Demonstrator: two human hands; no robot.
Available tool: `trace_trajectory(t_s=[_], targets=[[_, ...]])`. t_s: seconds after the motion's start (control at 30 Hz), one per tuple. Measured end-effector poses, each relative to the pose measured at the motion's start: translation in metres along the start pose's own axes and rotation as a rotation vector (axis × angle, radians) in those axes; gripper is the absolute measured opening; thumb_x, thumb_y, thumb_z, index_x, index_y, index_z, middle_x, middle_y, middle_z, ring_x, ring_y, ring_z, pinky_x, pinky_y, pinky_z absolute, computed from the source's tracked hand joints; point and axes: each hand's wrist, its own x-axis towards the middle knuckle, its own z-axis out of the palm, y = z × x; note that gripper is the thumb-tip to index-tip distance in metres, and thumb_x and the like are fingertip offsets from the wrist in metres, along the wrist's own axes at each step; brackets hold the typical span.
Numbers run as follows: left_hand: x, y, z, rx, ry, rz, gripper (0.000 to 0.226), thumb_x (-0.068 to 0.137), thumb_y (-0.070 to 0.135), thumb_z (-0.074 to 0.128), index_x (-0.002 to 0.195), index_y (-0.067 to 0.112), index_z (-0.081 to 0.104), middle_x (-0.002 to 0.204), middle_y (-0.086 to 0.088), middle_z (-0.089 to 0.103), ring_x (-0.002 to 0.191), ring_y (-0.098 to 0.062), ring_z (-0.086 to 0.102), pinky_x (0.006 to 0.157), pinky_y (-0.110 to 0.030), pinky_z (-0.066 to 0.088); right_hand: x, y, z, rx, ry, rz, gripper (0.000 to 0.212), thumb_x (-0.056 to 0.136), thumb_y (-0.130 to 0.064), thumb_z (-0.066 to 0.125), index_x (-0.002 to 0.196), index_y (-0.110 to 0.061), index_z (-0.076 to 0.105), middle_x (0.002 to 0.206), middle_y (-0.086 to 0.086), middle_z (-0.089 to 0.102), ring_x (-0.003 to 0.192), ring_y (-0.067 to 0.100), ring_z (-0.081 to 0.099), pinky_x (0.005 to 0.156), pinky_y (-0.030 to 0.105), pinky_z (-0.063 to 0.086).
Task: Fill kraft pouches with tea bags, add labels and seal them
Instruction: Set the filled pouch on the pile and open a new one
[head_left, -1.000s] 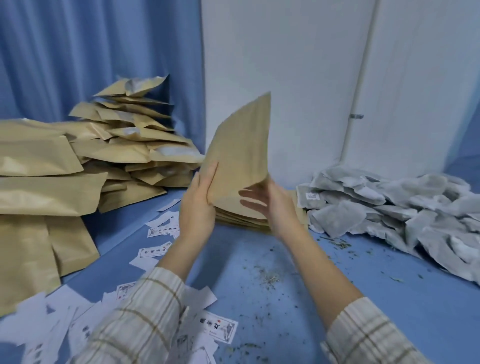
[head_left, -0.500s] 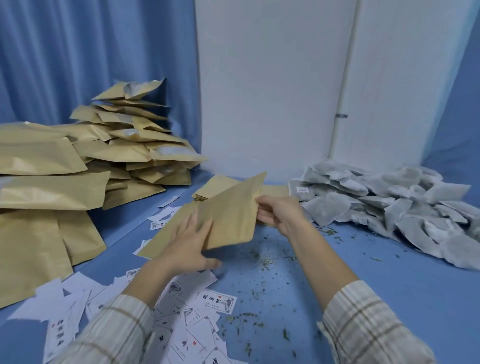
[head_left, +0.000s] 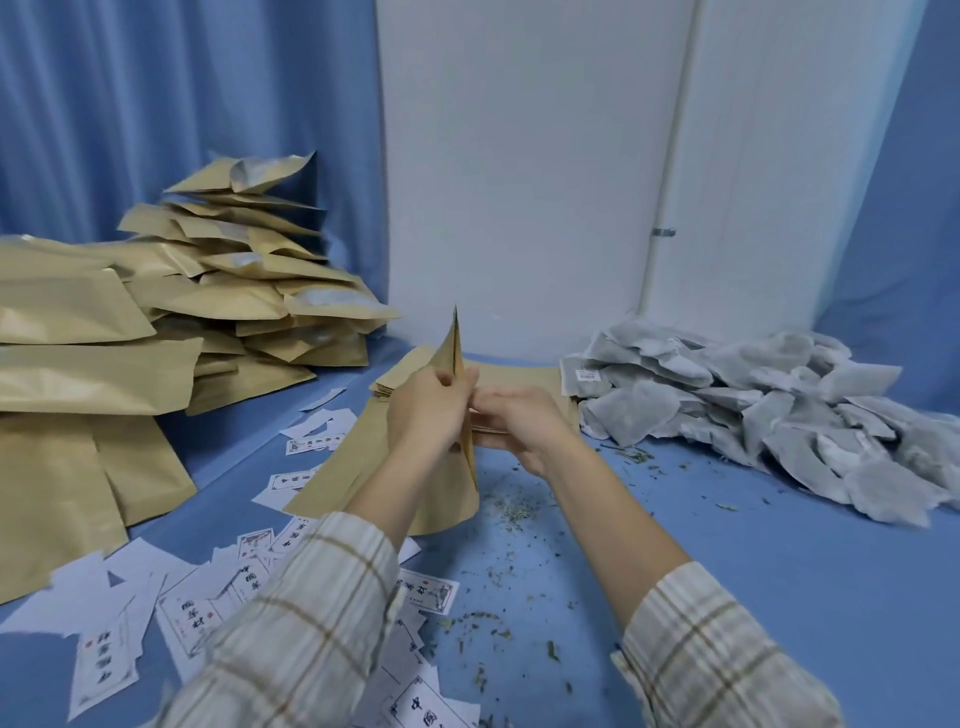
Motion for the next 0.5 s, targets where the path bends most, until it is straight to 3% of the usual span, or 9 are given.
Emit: trace_trajectory(t_s=[0.07,0.13,0.2,0.27,0.33,0.4,0.5], targets=[[0.000,-0.004,0.001,-0.053,0.043,0.000,0.027,0.088,0.044,0.055,0.083,0.019,0.064,0.075,0.000,0.066,0.065,-0.016,0.064,0.053,-0.026,0.056,-0.002,0.000,-0.002,0.025,-0.042,-0.006,0.013,0.088,-0.009,0.059,0.092,0.002,0.066,0.094,0.020,0.068,0.091,0.033,0.066,0.089,0.051,0.052],[-0.001,-0.006,0.004,-0.123,0.036,-0.008,0.026,0.091,0.035,0.053,0.077,0.018,0.065,0.082,-0.007,0.069,0.077,-0.023,0.064,0.072,-0.038,0.056,-0.003,0.000,-0.003,-0.017,0.001,-0.042,0.010,0.085,-0.011,0.062,0.084,-0.003,0.066,0.093,0.020,0.069,0.092,0.033,0.067,0.086,0.051,0.053],[-0.003,-0.007,0.008,-0.088,0.021,0.011,0.030,0.093,0.025,0.050,0.076,0.007,0.066,0.082,-0.013,0.069,0.080,-0.029,0.065,0.077,-0.044,0.053,-0.003,0.001,-0.001,-0.280,0.146,-0.149,0.009,0.081,-0.017,0.062,0.074,-0.011,0.063,0.087,0.011,0.069,0.088,0.027,0.067,0.081,0.047,0.056],[-0.005,-0.008,0.011,0.004,0.030,0.042,0.031,0.094,0.017,0.046,0.078,-0.002,0.065,0.079,-0.017,0.068,0.077,-0.032,0.065,0.074,-0.042,0.054,-0.004,0.001,0.003,-0.563,0.220,-0.252,0.010,0.080,-0.023,0.060,0.080,-0.014,0.064,0.083,0.004,0.068,0.083,0.021,0.067,0.079,0.041,0.056],[-0.005,-0.009,0.013,0.050,0.043,0.079,0.033,0.094,0.014,0.044,0.071,-0.002,0.062,0.076,-0.019,0.067,0.075,-0.032,0.065,0.070,-0.040,0.053,-0.005,-0.002,0.007,-0.817,0.211,-0.308,0.020,0.084,-0.024,0.054,0.087,-0.008,0.066,0.083,0.008,0.068,0.083,0.024,0.065,0.076,0.036,0.054],[-0.005,-0.010,0.015,0.116,0.050,0.135,0.037,0.093,0.011,0.042,0.058,0.004,0.053,0.070,-0.017,0.064,0.072,-0.031,0.062,0.066,-0.037,0.050,-0.004,-0.004,0.007,-1.054,0.213,-0.362,0.027,0.087,-0.018,0.047,0.065,-0.006,0.056,0.067,0.009,0.059,0.073,0.028,0.056,0.063,0.030,0.044],[-0.004,-0.014,0.015,0.191,0.089,0.182,0.042,0.093,0.010,0.042,0.051,0.011,0.036,0.057,-0.007,0.048,0.063,-0.025,0.044,0.053,-0.030,0.023,0.000,-0.005,0.003,-1.052,0.241,-0.364,0.036,0.085,-0.012,0.044,0.051,-0.015,0.033,0.053,0.002,0.040,0.060,0.022,0.040,0.054,0.027,0.029]])
